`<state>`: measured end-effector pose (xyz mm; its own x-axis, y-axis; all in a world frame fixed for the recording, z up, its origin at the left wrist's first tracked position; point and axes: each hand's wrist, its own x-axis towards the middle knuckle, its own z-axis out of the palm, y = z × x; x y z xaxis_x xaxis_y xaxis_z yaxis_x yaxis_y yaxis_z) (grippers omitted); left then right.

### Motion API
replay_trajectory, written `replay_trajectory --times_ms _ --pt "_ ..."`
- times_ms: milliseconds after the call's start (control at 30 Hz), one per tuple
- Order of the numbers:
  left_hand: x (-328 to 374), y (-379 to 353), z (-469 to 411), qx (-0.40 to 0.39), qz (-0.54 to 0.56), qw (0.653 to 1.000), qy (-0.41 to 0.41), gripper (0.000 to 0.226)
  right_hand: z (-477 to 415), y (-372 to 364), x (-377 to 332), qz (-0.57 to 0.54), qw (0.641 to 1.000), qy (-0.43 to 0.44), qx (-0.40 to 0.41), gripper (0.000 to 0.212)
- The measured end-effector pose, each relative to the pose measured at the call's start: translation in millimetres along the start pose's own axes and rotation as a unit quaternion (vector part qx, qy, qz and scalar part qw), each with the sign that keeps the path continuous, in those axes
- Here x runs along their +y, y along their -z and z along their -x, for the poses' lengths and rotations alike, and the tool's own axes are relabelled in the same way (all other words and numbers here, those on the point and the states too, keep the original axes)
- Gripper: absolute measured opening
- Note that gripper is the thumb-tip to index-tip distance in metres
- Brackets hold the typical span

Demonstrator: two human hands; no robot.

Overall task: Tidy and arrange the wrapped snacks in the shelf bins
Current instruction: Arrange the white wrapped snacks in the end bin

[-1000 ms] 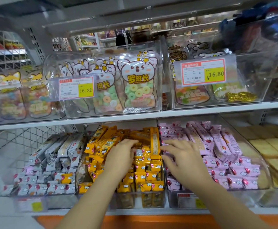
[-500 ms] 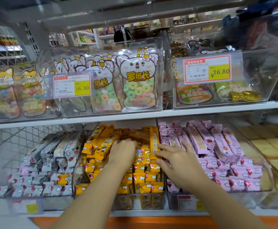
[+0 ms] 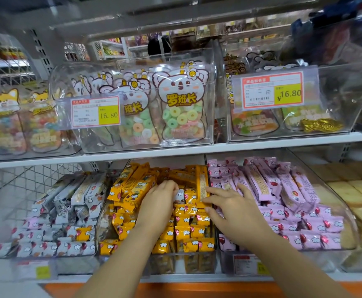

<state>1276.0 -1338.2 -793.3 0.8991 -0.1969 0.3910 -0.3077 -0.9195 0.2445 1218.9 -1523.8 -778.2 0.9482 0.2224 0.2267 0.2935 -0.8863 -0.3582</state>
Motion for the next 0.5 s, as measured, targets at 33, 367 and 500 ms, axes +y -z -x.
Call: replay_trajectory --times_ms 33,367,500 --pt "-0.2 0.0 -0.1 0.001 -0.003 1.000 -0.002 0.015 -0.1 0.1 -0.2 0.000 1.000 -0.001 -0.001 0.034" --pt "9.1 3.4 -12.0 -0.050 -0.068 0.996 0.025 0.042 0.9 2.0 -2.2 0.001 1.000 -0.004 -0.009 0.035" --pt "8.1 4.3 -11.8 -0.040 -0.040 0.998 0.038 0.033 0.7 1.9 -1.6 0.003 1.000 -0.004 -0.010 0.036"
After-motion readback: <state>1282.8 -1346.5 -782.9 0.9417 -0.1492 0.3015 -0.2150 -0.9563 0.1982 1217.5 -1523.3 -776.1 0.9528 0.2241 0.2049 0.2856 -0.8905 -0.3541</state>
